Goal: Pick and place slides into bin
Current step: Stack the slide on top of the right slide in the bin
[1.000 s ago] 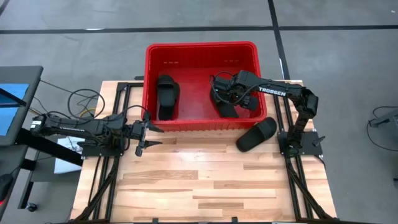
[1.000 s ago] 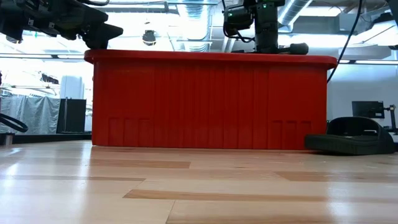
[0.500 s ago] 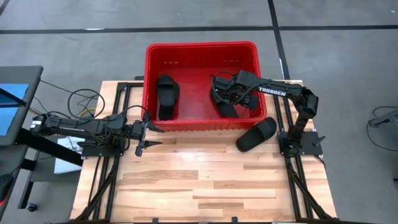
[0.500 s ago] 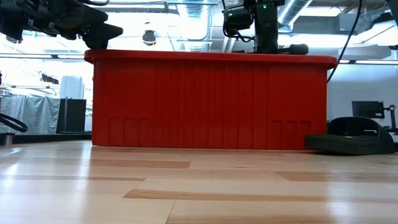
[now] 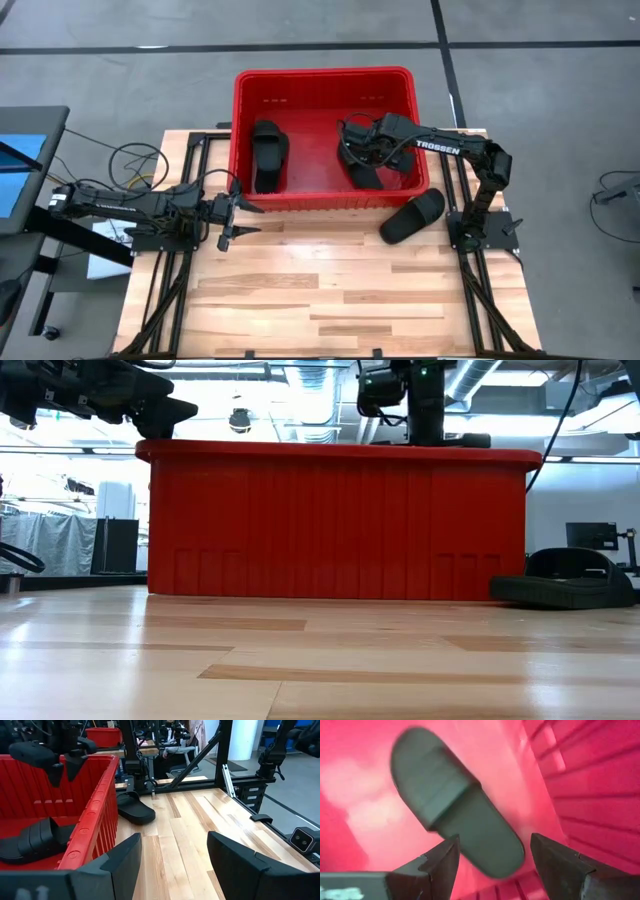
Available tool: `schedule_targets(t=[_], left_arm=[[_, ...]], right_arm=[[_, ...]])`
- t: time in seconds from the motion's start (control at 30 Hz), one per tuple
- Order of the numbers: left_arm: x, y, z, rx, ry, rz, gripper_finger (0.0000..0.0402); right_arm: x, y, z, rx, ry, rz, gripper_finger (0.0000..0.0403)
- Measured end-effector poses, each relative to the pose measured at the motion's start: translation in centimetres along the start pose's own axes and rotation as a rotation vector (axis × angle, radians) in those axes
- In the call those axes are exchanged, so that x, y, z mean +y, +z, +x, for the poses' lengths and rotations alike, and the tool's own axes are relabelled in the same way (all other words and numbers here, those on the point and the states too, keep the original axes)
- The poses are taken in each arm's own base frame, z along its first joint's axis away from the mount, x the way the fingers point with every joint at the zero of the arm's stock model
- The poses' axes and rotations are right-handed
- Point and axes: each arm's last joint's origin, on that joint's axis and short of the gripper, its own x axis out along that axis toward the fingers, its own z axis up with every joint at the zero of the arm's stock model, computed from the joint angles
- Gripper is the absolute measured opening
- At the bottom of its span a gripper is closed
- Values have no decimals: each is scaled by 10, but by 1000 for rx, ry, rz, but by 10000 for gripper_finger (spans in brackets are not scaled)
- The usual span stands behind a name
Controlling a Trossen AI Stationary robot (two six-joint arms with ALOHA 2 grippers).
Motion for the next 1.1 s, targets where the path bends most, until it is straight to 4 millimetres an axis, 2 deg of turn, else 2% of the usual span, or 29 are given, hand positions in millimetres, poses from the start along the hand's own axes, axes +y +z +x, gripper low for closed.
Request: schedule_targets(t=[0.13,0.3,0.47,0.6,0.9,1.1], left_arm=[[0,0,0,0,0,0,219],[0,0,0,0,0,0,219],[0,0,0,0,0,-2,219],[0,0,0,0,0,-3,219],[0,0,0,0,0,-3,219],[0,-1,0,14,-1,1,219]], right_arm=[[5,3,-2,-131,47,-19,234],[8,6,-18,-318,75,-71,221],[6,3,-49,-531,76,-133,193],[-2,-7,-78,-696,76,-177,164],[-16,-42,-122,-759,157,-414,105],[-37,-59,-145,-762,220,-565,84]])
